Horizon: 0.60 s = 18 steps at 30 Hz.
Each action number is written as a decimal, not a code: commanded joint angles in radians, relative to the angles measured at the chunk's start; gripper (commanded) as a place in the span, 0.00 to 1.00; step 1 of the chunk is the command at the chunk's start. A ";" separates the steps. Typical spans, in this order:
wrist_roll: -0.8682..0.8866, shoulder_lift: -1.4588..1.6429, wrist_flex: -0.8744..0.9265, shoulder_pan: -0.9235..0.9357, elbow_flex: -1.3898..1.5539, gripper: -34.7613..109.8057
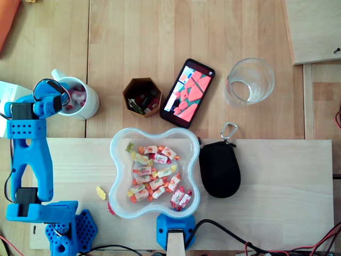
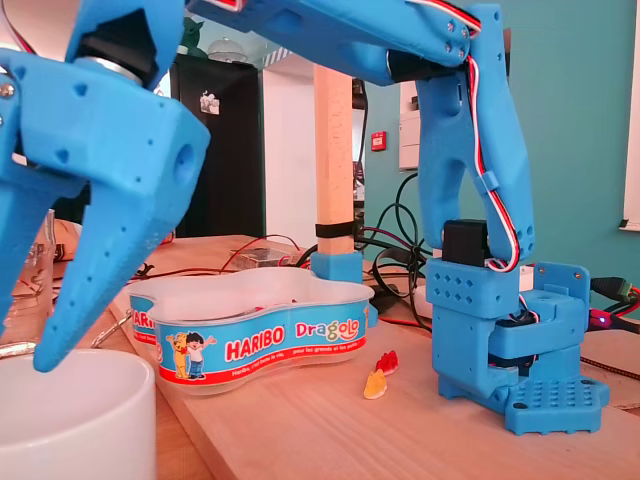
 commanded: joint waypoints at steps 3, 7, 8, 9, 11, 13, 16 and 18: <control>0.011 0.025 0.020 -0.006 -0.034 0.34; 0.011 0.023 0.020 -0.006 -0.034 0.34; 0.011 0.023 0.020 -0.006 -0.034 0.34; 0.011 0.020 0.020 -0.006 -0.034 0.33; 0.009 0.018 0.020 -0.006 -0.034 0.33; 0.009 0.018 0.020 -0.006 -0.034 0.32; 0.009 0.017 0.018 -0.005 -0.034 0.29; 0.009 0.012 0.018 -0.005 -0.034 0.26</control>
